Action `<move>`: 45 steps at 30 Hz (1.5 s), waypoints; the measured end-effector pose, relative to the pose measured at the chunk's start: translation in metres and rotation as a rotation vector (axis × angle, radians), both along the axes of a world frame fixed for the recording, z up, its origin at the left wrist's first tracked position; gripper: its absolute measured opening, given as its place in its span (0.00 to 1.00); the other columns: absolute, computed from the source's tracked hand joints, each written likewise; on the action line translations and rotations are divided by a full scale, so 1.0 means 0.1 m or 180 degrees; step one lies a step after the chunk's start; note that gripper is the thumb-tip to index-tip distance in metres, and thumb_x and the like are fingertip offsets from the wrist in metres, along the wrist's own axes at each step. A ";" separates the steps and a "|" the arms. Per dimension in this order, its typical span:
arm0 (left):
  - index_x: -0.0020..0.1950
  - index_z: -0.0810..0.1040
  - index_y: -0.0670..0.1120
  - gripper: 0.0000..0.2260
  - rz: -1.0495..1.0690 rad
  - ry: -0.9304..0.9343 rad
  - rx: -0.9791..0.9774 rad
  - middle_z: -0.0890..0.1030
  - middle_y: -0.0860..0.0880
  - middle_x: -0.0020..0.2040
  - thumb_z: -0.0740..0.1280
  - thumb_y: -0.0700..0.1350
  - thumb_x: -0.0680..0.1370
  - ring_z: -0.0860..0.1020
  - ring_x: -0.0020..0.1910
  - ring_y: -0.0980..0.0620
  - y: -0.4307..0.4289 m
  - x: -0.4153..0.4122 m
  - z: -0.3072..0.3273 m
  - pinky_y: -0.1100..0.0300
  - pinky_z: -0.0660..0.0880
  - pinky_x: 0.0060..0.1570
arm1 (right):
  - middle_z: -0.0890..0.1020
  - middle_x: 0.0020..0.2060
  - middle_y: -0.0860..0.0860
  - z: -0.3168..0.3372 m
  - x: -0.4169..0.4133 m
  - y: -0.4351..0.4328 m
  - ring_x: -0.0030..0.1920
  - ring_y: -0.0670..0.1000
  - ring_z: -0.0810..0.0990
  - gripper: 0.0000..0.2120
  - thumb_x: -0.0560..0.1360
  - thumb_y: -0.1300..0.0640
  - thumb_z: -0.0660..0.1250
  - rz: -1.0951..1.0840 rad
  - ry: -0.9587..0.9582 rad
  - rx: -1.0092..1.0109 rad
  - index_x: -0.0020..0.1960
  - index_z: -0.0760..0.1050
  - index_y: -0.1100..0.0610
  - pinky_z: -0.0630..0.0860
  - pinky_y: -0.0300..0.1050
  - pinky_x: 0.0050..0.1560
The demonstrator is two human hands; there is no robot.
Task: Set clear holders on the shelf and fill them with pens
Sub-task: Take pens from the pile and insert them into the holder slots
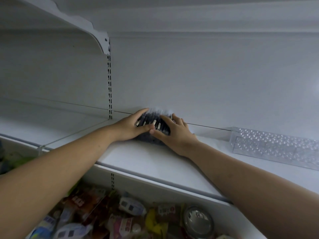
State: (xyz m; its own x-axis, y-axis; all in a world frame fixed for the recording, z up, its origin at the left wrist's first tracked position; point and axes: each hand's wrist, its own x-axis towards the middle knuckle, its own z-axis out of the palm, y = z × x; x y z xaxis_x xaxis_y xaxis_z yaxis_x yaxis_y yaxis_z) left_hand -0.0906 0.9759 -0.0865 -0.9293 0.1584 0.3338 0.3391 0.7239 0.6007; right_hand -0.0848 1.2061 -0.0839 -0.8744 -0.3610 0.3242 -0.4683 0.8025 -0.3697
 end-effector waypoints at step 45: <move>0.85 0.57 0.56 0.58 -0.0215 0.0080 -0.0121 0.60 0.58 0.83 0.60 0.86 0.62 0.58 0.81 0.60 -0.16 -0.08 -0.04 0.58 0.57 0.79 | 0.47 0.85 0.43 0.00 0.00 0.06 0.85 0.53 0.43 0.49 0.68 0.22 0.67 0.0343 0.0285 0.0370 0.83 0.53 0.36 0.53 0.70 0.79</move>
